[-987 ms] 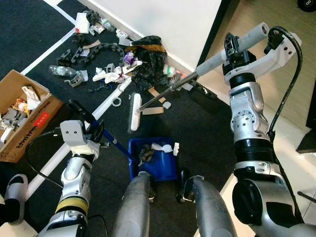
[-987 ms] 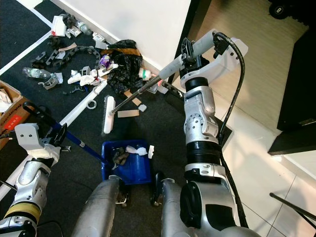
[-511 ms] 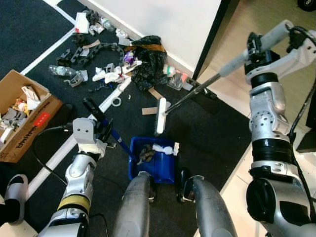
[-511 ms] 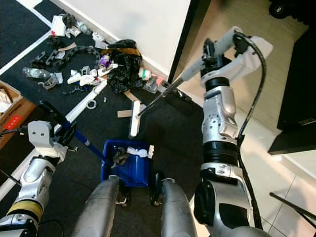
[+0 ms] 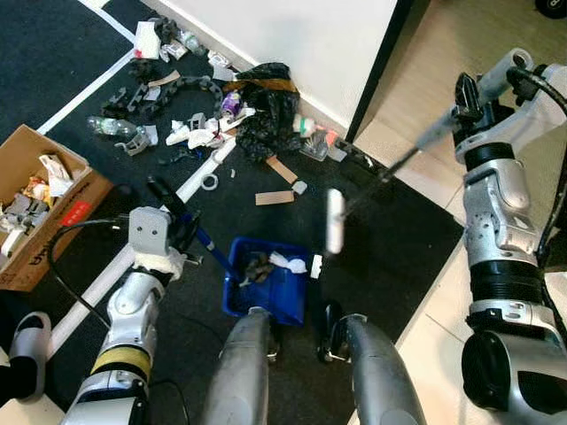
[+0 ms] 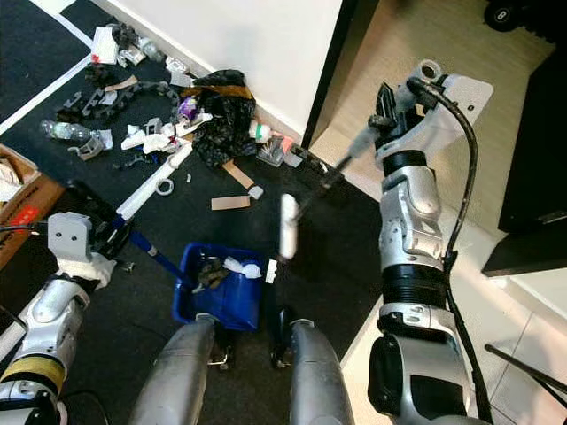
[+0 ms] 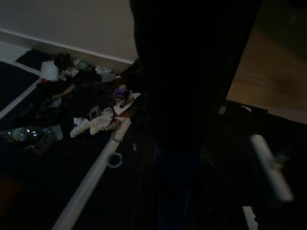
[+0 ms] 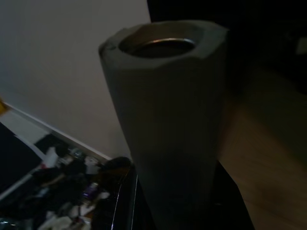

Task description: Sweep floor

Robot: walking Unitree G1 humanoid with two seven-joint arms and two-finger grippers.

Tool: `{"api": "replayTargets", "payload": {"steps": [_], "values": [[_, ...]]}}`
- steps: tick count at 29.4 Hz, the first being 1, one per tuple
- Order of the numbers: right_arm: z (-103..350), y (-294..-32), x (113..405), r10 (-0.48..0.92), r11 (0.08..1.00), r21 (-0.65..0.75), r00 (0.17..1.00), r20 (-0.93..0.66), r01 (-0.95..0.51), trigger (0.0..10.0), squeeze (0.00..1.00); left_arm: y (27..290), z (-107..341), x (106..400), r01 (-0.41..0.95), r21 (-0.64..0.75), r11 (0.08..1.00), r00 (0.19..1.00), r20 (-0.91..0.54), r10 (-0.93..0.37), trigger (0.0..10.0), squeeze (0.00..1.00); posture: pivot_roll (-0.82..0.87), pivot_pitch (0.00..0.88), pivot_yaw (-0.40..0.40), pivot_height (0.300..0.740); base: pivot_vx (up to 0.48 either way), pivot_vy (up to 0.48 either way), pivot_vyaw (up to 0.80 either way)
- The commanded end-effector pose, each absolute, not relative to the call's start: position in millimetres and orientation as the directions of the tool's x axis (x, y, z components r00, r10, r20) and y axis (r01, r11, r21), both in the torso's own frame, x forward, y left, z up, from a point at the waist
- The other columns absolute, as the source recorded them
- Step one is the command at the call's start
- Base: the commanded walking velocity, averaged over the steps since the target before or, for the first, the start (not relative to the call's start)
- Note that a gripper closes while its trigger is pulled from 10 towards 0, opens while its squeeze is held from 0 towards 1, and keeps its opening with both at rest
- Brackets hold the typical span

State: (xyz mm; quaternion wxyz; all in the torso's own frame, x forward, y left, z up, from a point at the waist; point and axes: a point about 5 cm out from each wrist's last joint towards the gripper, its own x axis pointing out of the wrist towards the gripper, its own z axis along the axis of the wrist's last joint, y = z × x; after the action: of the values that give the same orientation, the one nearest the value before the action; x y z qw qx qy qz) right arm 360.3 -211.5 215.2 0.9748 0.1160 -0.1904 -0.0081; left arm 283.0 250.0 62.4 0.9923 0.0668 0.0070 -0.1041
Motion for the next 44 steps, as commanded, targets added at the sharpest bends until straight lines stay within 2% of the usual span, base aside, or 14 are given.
{"api": "replayTargets", "payload": {"steps": [1, 6, 11, 25, 31, 35, 44], "values": [[214.6, -214.2, 357.4, -0.075, 0.971, 0.238, 0.918, 0.389, -0.022, 10.0, 0.00, 259.8, 61.9, 276.5, 0.194, 0.169, 0.966, 0.981, -0.037, -0.191, 10.0, 0.00, 0.07, 0.367, -0.008, 0.740, 0.000, 0.000, 0.00], [210.3, -214.1, 356.9, -0.062, 0.980, 0.199, 0.927, 0.369, -0.014, 10.0, 0.00, 261.0, 63.8, 277.4, 0.194, 0.181, 0.964, 0.981, -0.035, -0.190, 10.0, 0.00, 0.07, 0.373, -0.007, 0.740, 0.000, 0.000, 0.00], [190.4, -201.2, 354.0, -0.023, 0.988, 0.150, 0.952, 0.306, -0.024, 10.0, 0.00, 255.4, 63.8, 280.4, 0.202, 0.194, 0.960, 0.979, -0.039, -0.199, 10.0, 0.00, 0.07, 0.387, -0.005, 0.740, 0.000, 0.000, 0.00], [190.0, -202.2, 348.6, -0.028, 0.988, 0.151, 0.952, 0.304, -0.019, 10.0, 0.00, 240.9, 59.2, 282.3, 0.214, 0.180, 0.960, 0.977, -0.038, -0.210, 10.0, 0.00, 0.05, 0.434, -0.007, 0.740, 0.000, 0.000, 0.00], [173.2, -180.4, 343.4, 0.015, 0.977, 0.201, 0.962, 0.272, -0.072, 10.0, 0.00, 228.6, 56.0, 282.6, 0.233, 0.159, 0.959, 0.972, -0.033, -0.231, 10.0, 0.00, 0.04, 0.439, -0.011, 0.740, 0.000, 0.000, 0.00], [158.5, -164.4, 340.0, 0.043, 0.972, 0.212, 0.961, 0.274, -0.104, 10.0, 0.00, 229.1, 54.6, 281.3, 0.227, 0.152, 0.962, 0.974, -0.034, -0.224, 10.0, 0.00, 0.05, 0.437, -0.011, 0.740, 0.000, 0.000, 0.00], [158.1, -142.3, 339.2, 0.095, 0.948, 0.264, 0.951, 0.294, -0.176, 10.0, 0.00, 233.0, 56.4, 279.9, 0.217, 0.158, 0.963, 0.976, -0.026, -0.216, 10.0, 0.00, 0.07, 0.425, -0.005, 0.740, 0.000, 0.000, 0.00]]}}
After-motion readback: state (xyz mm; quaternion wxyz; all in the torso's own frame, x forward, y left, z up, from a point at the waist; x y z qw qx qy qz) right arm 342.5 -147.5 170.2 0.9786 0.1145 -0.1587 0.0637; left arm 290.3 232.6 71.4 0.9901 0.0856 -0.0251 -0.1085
